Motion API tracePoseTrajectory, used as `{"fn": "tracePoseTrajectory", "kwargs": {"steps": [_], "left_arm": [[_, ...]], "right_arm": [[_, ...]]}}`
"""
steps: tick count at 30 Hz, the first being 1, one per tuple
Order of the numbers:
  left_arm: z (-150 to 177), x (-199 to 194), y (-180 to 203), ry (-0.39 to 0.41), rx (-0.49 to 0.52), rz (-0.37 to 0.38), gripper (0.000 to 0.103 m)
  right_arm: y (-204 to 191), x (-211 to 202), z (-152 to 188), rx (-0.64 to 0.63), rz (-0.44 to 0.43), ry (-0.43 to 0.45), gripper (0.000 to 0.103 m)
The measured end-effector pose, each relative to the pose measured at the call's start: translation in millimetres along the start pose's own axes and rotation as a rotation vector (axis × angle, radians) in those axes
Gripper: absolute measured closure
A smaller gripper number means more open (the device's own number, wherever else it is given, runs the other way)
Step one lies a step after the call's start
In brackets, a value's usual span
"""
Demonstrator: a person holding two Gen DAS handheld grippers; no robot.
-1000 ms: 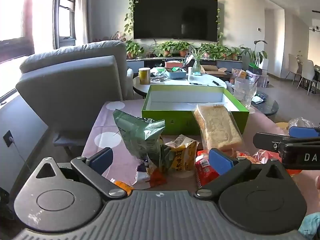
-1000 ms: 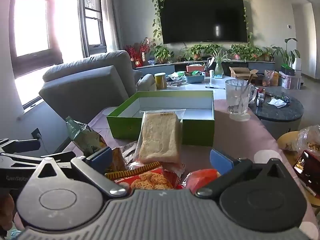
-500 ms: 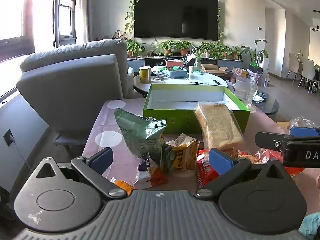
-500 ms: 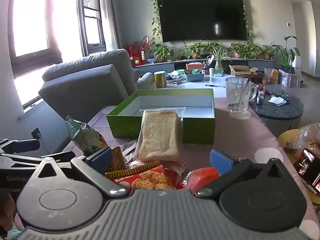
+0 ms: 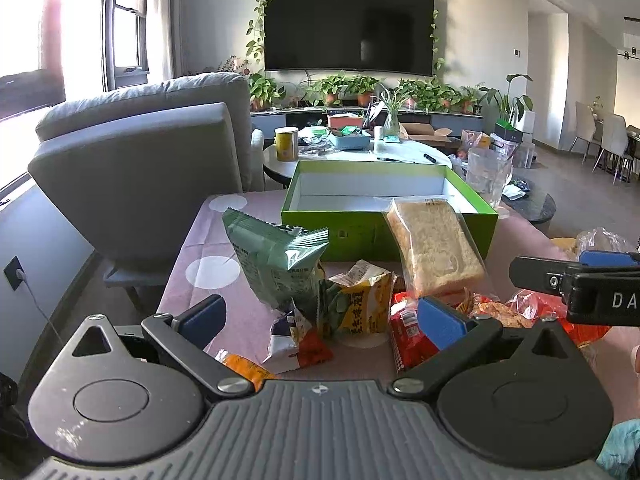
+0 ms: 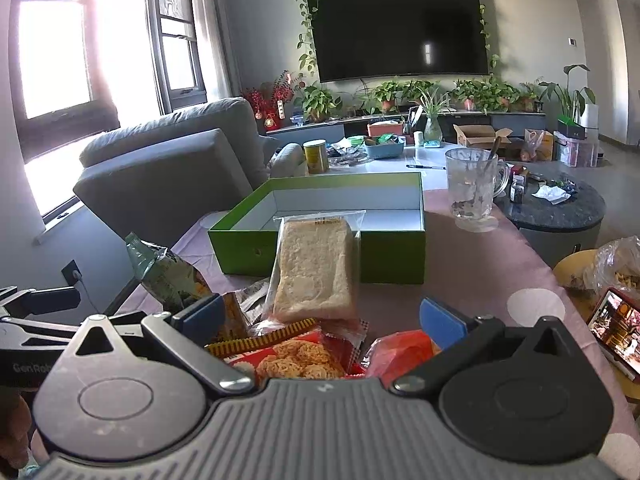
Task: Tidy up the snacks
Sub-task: 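Approach the bagged bread loaf with the right tool, fingers open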
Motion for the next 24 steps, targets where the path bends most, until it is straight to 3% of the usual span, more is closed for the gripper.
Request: {"fn": "tracePoseTrajectory", "kwargs": {"steps": [24], "left_arm": [[3.0,2.0,5.8,-0.004,0.01,0.013,0.0]], "right_arm": [[4.1,-1.3,1.7,0.008,0.019,0.0,0.018]]}}
Point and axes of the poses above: each gripper's, at about its wrist camera, not at the fingertips, and x roughly the way its jaws point, y to its right, z to its underside, the point moved 6 cm from there along x, roughly the way its jaws point, and after that the axes turned 2 degrees about x, right-handed, at the moved point
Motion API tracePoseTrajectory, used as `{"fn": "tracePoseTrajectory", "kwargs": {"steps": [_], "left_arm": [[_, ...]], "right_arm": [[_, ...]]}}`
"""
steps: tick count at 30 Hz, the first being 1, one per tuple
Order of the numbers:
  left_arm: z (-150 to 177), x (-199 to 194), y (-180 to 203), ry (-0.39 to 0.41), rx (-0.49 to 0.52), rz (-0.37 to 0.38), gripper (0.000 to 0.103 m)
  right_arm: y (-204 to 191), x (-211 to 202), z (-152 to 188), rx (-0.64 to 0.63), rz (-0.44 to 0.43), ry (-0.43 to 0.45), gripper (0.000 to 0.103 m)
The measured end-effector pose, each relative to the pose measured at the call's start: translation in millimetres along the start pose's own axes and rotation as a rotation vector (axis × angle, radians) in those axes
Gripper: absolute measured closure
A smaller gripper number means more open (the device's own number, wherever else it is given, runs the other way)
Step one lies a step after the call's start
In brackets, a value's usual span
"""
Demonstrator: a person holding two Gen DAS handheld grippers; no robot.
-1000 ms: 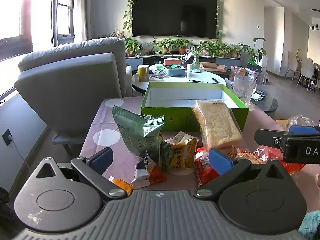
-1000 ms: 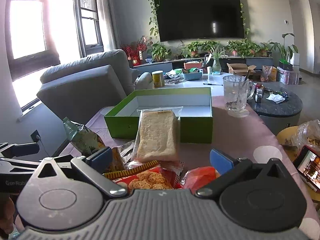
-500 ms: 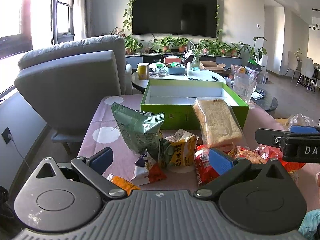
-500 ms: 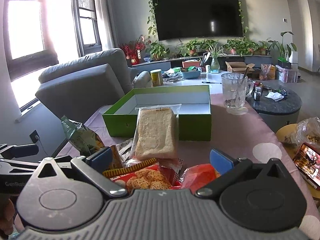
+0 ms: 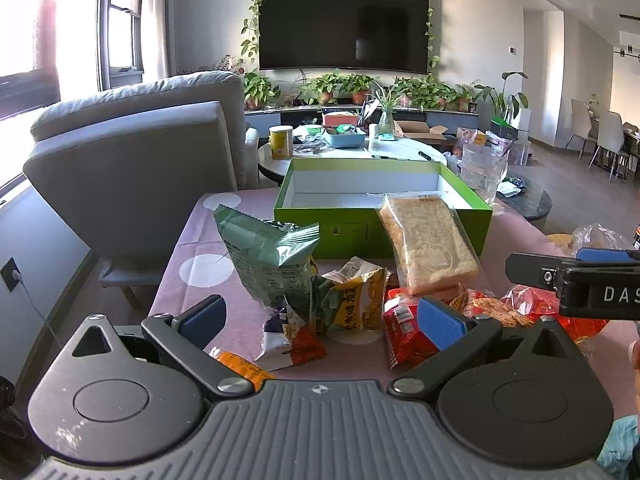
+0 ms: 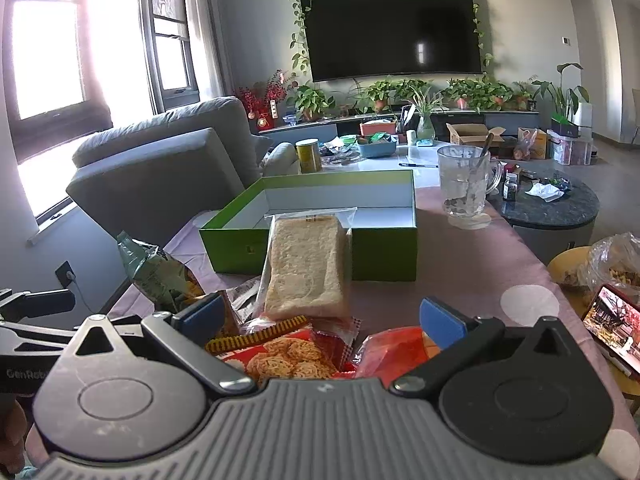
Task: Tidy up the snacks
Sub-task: 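Approach the bagged bread loaf with the right tool, fingers open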
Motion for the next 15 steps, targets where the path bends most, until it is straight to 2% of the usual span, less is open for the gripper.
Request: {"fn": "tracePoseTrajectory", "kwargs": {"steps": [15], "left_arm": [[-0.3,0.8,2.3,-0.004,0.004,0.009,0.0]], "right_arm": [[4.3,1.0,-0.6,0.014,0.009,-0.001,0.018]]}}
Point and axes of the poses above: each gripper's, at about its wrist camera, not at the fingertips, and x roughly the way its jaws point, y to its right, z to its underside, the point moved 6 cm from there along x, roughly the way its jaws point, and after that the axes turned 2 degrees about x, right-handed, at the moved point
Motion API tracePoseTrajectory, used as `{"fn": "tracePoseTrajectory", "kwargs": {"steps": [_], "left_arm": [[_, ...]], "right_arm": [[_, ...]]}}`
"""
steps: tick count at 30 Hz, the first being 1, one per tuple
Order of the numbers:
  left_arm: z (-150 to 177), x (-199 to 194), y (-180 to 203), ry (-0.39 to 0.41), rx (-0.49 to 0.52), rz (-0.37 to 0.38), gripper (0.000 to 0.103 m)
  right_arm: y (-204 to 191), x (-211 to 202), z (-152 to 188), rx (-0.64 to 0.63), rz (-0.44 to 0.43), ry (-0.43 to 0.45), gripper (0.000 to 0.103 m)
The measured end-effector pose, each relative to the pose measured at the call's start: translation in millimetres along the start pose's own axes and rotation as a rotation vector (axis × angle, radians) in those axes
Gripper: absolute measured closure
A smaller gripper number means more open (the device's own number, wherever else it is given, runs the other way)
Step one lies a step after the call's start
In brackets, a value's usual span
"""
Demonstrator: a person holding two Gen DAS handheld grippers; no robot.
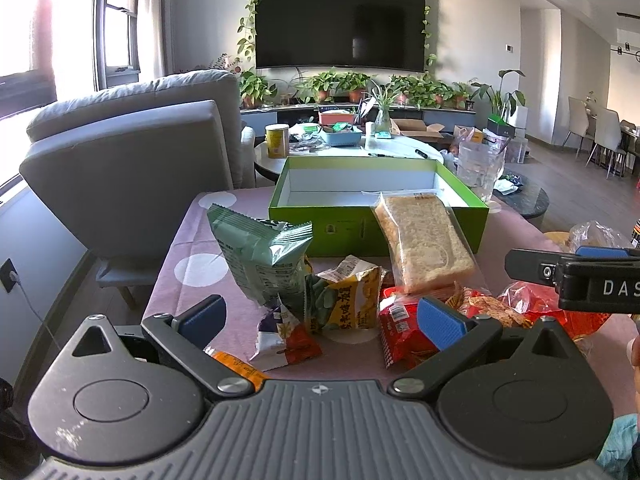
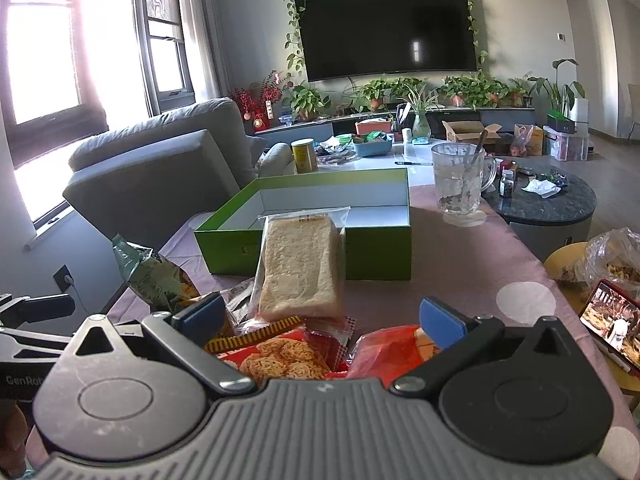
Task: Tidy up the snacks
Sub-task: 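Approach the bagged bread loaf with the right tool, fingers open, then close the right tool on the bagged bread and lift it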
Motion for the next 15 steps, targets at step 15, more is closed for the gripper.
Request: {"fn": "tracePoseTrajectory", "kwargs": {"steps": [15], "left_arm": [[-13,10,14,0.015,0.024,0.054,0.001]], "right_arm": [[6,4,-8,0.023,-0.026,-0.018,0.018]]}}
Point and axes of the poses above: each gripper's, at about its wrist camera, not at the fingertips, and x roughly the way its jaws point, y to its right, z to its underside, the point moved 6 cm from there along x, roughly the way its jaws point, and after that the axes turned 2 degrees about x, right-handed, at the moved point
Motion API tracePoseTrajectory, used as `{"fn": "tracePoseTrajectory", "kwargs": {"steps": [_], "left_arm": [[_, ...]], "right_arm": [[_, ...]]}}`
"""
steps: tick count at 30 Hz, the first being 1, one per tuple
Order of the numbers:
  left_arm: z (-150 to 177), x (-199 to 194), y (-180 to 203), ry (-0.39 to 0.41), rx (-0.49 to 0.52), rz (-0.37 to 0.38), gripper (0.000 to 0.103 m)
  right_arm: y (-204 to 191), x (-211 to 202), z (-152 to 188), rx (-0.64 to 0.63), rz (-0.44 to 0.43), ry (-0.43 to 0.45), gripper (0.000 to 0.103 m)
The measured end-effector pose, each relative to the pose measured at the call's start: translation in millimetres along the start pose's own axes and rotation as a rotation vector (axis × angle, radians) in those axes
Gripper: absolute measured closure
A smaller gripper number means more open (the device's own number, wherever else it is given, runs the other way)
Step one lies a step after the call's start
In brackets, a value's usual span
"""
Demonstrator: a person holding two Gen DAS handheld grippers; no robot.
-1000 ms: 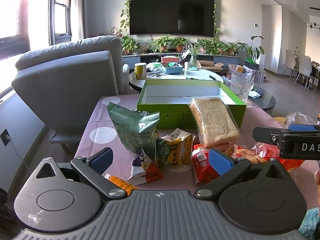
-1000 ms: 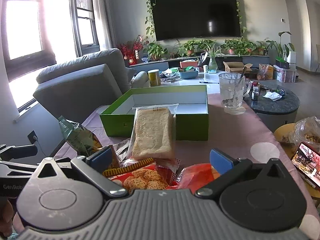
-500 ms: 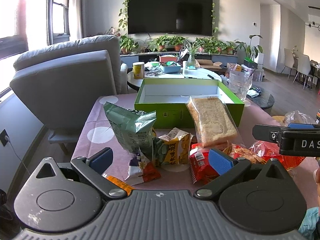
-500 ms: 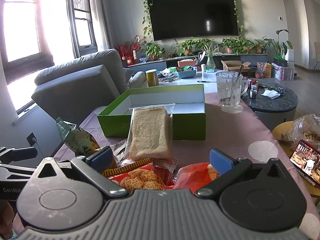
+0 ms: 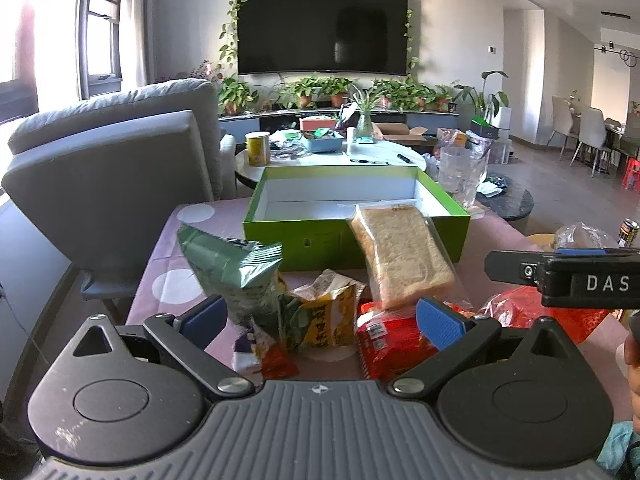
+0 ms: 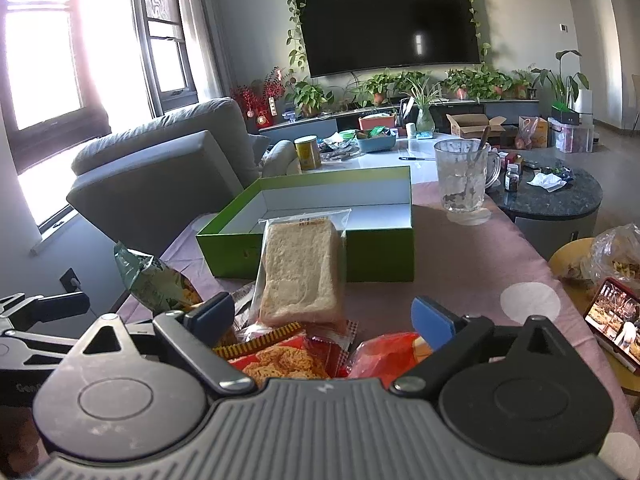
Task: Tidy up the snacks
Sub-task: 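Close the right tool on the bagged bread and lift it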
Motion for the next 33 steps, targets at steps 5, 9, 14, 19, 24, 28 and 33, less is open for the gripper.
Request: {"fn": "tracePoseTrajectory", "kwargs": {"steps": [5,9,14,19,24,28,33], "left_arm": [[-4,8,7,-0.009,0.011,0.024,0.002],[-11,18,12,-0.007,0.014,0.044,0.002],[-18,35,21,-0.023,0.015,0.095,0.009],[-21,58,34,-0.063,0.03,0.154,0.017],[-26,81,42,-0.088,0.051,0.165,0.018],[-29,99,45,-0.107,0.05,0.169,0.018],[-25,117,48,-0.141,0.051,0.18,0.018]], "right_arm": [[5,5,-3,0.011,-0.006,-0.01,0.018],[9,10,-5,0.019,-0.004,-0.02,0.018],[20,21,-10,0.067,-0.015,-0.042,0.018],[30,34,-18,0.112,-0.042,-0.07,0.018],[30,53,-24,0.126,-0.071,-0.108,0.018],[31,68,-23,0.136,-0.076,-0.146,0.018],[33,84,-22,0.167,-0.079,-0.184,0.018]]}}
Point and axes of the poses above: each gripper's, at about its wrist camera, not at the fingertips, and x roughly the way its jaws point, y to its right, z to its underside, the point moved 6 cm from there along x, roughly the way its jaws point, and after that the axes turned 2 degrees about x, right-handed, at the moved point
